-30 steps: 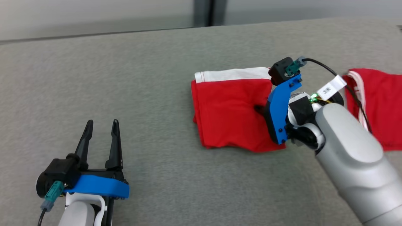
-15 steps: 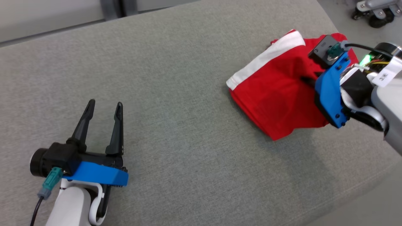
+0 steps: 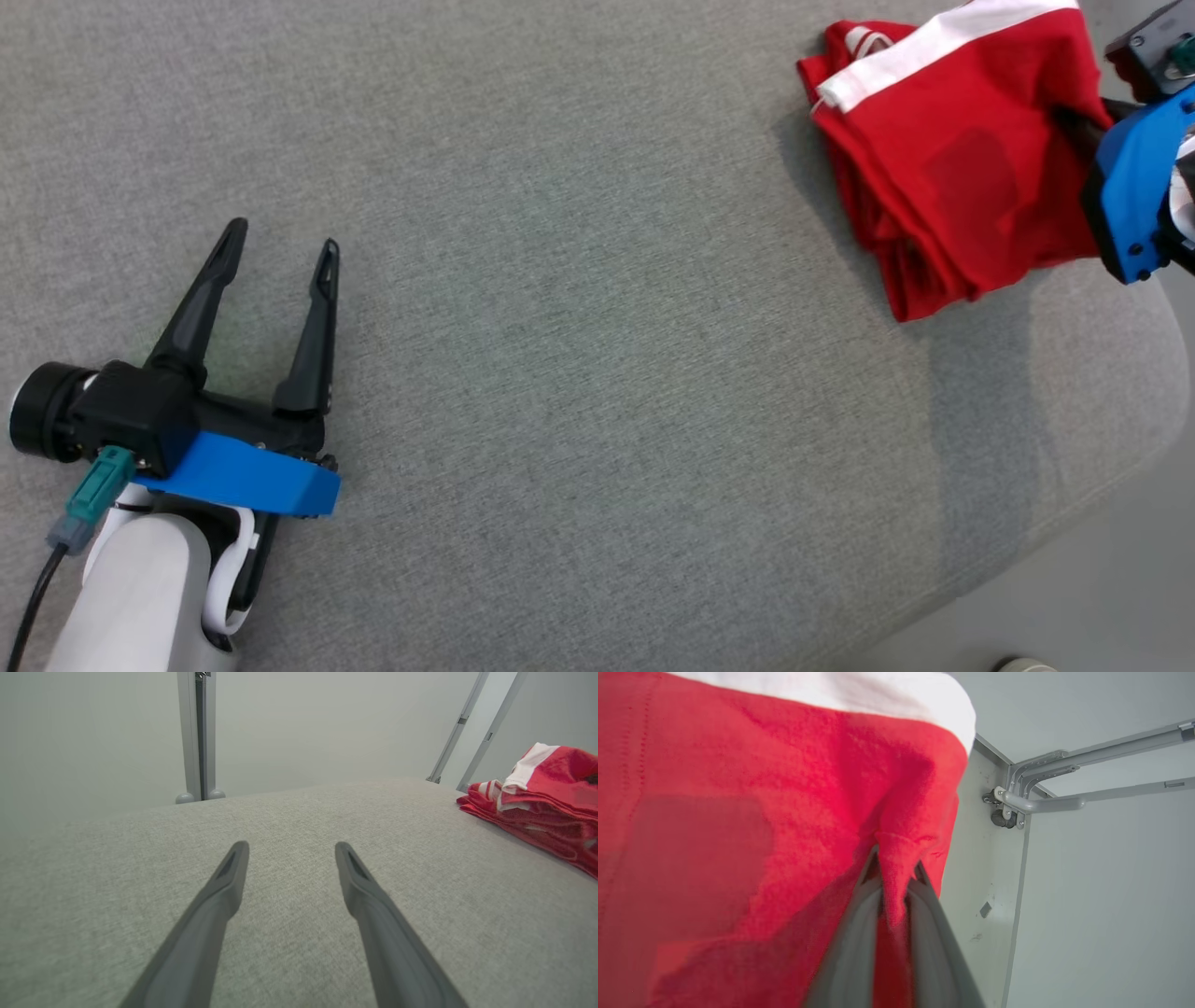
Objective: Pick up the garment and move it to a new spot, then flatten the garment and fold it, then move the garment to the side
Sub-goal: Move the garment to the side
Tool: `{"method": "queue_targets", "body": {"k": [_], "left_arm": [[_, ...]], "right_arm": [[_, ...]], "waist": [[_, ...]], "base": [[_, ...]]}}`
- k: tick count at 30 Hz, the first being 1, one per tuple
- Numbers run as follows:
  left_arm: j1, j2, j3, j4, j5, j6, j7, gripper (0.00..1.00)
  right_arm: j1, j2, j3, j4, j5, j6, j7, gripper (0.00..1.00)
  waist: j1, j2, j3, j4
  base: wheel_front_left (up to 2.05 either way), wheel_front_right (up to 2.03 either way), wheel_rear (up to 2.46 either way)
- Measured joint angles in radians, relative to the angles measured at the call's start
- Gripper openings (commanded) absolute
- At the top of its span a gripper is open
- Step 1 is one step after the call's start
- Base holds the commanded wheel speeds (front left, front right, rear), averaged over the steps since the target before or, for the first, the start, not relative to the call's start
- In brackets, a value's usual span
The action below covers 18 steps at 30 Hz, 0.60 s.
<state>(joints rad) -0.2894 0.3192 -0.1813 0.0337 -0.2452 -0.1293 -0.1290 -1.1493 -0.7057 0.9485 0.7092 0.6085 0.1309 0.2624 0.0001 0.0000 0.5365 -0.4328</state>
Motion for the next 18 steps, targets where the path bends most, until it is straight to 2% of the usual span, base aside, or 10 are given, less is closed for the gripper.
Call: {"method": "queue_targets", "body": {"k": [11,12,18], "left_arm": [[0.01,0.023,-0.011,-0.068,0.0,0.009,0.045,1.0],[0.012,0.022,-0.014,-0.068,-0.001,0.01,0.045,1.0],[0.022,0.004,-0.026,-0.031,-0.012,0.014,0.018,1.0]], "right_arm": [[0.03,0.099,-0.115,0.303,-0.044,0.0,-0.098,0.0],[0.03,0.107,-0.131,0.333,-0.048,0.0,-0.104,1.0],[0.033,0.173,-0.203,0.456,-0.078,0.0,-0.198,1.0]], "waist": [[0.0,0.0,0.021,0.056],[0.0,0.0,0.018,0.061],[0.0,0.0,-0.031,0.09]], "base": [[0.0,0.0,0.0],[0.0,0.0,0.0],[0.0,0.0,0.0]]}}
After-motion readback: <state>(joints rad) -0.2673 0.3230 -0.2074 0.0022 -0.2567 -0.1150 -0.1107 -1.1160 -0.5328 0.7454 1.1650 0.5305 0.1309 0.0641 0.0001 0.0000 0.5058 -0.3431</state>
